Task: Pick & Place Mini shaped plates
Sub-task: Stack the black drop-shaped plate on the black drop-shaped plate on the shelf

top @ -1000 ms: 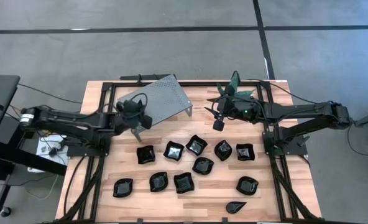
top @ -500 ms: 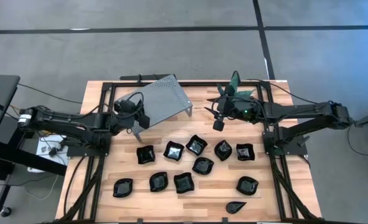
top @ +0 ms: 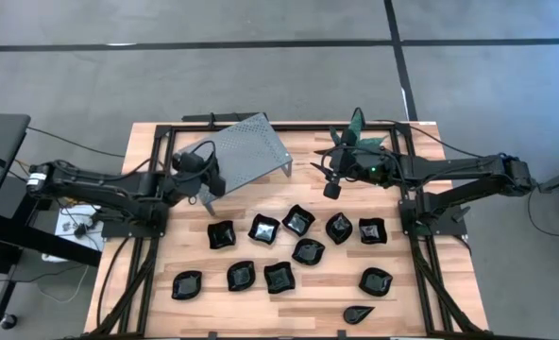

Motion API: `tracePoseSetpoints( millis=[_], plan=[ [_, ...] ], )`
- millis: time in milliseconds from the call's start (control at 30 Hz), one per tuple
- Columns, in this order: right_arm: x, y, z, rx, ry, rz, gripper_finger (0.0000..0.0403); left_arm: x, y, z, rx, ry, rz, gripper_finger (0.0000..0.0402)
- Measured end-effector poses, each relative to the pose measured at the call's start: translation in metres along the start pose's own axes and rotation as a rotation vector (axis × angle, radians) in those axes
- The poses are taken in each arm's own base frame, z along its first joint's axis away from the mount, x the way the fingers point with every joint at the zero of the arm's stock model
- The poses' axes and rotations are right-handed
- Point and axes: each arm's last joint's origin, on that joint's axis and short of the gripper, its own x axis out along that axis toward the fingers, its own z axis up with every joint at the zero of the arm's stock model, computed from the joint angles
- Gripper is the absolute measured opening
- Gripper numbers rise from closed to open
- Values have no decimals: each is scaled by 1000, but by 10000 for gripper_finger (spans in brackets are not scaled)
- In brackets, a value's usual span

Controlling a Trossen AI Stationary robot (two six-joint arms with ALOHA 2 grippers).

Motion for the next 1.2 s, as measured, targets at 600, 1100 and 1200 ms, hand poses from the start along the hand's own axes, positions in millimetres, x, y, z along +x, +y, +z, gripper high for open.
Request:
tracePoseSetpoints(
  millis=[600,1100,1200],
  plan=[
    [0,0,0,32,4,1,147,-3,7,-21,30,102,46,4],
    [0,0,0,14,4,1,148,-1,9,-30,-15,90,71,4],
    [0,0,0,14,4,1,150,-2,6,-28,-17,63,48,4]
  ],
)
